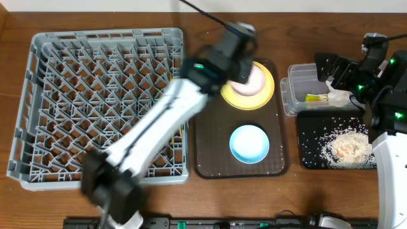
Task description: Sort waste into correct bins and load items into the dishwasher rack
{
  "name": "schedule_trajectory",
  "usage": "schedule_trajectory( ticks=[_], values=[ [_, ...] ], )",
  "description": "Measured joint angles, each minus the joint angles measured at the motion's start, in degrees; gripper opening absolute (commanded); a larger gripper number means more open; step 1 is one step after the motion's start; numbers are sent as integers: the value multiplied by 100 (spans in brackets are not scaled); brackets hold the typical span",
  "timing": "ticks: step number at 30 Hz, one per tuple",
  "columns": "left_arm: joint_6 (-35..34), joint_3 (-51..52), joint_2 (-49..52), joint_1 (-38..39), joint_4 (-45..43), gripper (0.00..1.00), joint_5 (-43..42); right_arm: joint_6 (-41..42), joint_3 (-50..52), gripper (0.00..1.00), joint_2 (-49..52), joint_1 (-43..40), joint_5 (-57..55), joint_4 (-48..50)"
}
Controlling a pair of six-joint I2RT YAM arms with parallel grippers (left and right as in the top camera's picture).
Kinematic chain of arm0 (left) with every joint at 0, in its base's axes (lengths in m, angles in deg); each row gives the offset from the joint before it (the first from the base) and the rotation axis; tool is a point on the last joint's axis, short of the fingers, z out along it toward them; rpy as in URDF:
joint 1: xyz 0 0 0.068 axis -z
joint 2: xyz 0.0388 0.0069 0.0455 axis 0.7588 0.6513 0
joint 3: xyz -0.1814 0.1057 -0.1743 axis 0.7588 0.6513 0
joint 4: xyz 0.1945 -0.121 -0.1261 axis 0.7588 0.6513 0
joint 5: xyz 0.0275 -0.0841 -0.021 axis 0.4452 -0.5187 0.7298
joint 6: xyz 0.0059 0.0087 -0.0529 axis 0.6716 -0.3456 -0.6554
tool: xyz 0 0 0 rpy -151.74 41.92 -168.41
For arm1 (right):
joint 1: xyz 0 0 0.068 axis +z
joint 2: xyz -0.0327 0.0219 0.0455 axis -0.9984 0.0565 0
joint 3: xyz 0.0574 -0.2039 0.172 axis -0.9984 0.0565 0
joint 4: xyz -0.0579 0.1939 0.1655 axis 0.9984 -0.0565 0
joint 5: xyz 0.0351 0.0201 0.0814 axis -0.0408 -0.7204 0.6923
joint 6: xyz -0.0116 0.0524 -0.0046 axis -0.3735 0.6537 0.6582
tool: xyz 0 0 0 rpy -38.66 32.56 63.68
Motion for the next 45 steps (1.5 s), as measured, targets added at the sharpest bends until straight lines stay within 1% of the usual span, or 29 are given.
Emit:
schedule_trajectory(
  ticks=[2,5,6,10,12,15,19,23,28,39,45],
  values=[
    [-35,0,-297,-417,68,6,-603,0,0,99,0,0,0,0],
    [-157,-9,-555,-1349,94,6,-1965,0,0,99,0,0,0,0],
    [-229,-13,-564,-1746,101,6,-2597,0,0,99,0,2,0,-2],
    [-457,-13,-291,-2970,125,6,-4411,0,0,99,0,0,2,0],
    [-540,-13,-4,-3401,125,6,-5230,0,0,99,0,0,0,0],
    [-566,-13,549,-3751,79,6,-6251,0,-2,99,0,0,0,0],
    [-581,-13,1296,-3904,-142,6,-7243,0,0,99,0,0,0,0],
    [-584,-13,1873,-3989,-153,6,-7744,0,0,99,0,0,0,0],
    [-584,-11,2258,-4037,-157,6,-7949,0,0,98,0,0,0,0],
    [-584,2,2494,-4059,-155,6,-7659,0,0,99,0,0,0,0],
    [-586,90,2494,-4085,-164,6,-7676,-2,-2,99,0,0,0,0]
  ],
)
